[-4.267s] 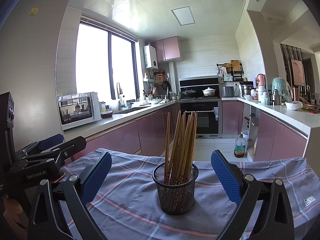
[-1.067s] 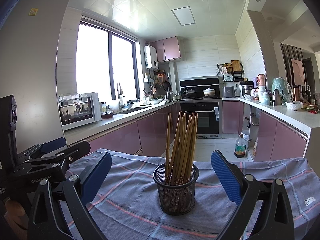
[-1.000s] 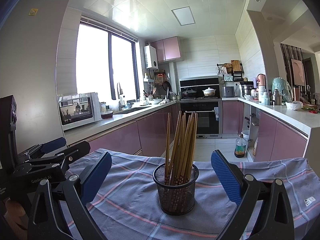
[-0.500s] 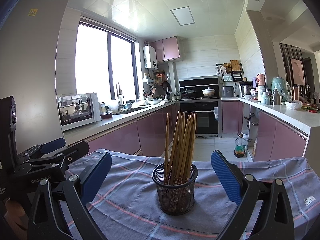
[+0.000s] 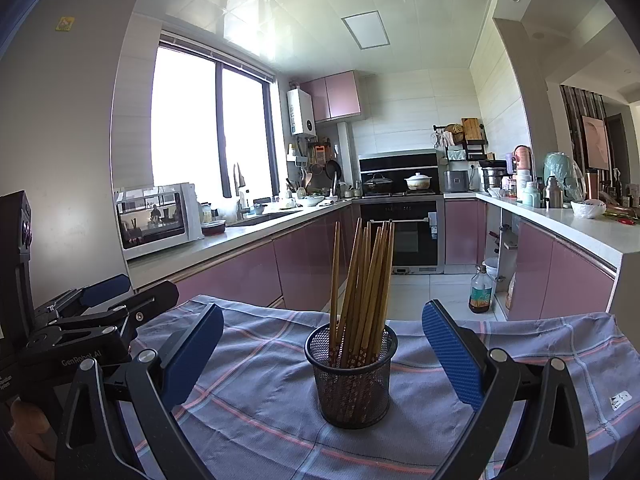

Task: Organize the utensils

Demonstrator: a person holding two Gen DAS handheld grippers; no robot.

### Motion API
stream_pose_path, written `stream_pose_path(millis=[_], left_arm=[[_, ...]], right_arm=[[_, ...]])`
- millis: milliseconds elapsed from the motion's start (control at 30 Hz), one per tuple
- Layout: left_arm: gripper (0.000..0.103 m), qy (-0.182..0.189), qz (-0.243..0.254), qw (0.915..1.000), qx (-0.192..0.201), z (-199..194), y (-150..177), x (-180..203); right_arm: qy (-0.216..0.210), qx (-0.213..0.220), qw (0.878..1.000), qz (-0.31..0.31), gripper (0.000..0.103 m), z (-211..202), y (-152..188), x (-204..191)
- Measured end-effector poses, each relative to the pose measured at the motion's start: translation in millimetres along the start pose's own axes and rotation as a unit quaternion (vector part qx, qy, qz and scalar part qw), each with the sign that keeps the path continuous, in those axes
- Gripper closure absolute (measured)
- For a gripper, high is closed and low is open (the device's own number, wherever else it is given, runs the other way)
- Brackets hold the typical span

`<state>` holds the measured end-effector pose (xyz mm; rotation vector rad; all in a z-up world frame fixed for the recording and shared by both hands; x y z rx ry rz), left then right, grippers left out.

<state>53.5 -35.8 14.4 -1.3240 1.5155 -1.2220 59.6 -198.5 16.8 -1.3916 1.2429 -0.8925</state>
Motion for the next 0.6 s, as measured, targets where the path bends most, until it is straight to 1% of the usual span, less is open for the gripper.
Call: stream_pose_path(millis=[333, 433, 533, 600], left_arm=[[0.006, -0.006, 0.000, 1.0000, -0.004, -0.9, -0.5, -0.9], [0.006, -0.004, 0.000, 0.9999, -0.013, 2.5, 0.9, 1.6], [0.006, 0.000, -0.001, 0.9996, -0.029, 8.7, 7.0, 1.2], [0.006, -0.001, -0.003, 0.9989, -0.047, 15.9, 15.4, -3.2]], right_arm=[[0.002, -0.001, 1.000, -0.001, 0.007, 1.8, 2.5, 0.2], [0.007, -0.006, 1.000, -0.005, 0.007, 2.5, 5.9, 5.0], [0.027, -0.034, 0.999, -0.009, 0.007, 8.0, 19.1, 22.1], [0.058, -0.069, 0.996, -0.010, 0.007, 15.2, 35.6, 47.2]])
Point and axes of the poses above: each gripper's, at about its wrist camera, not at the fingertips, and z roughly the way its jaws point, x to its right, y to its underside, the point moved 10 cm from there along z, roughly the way its jaws point, and after that the axes turned 3 degrees about y, right-handed, at the moved point
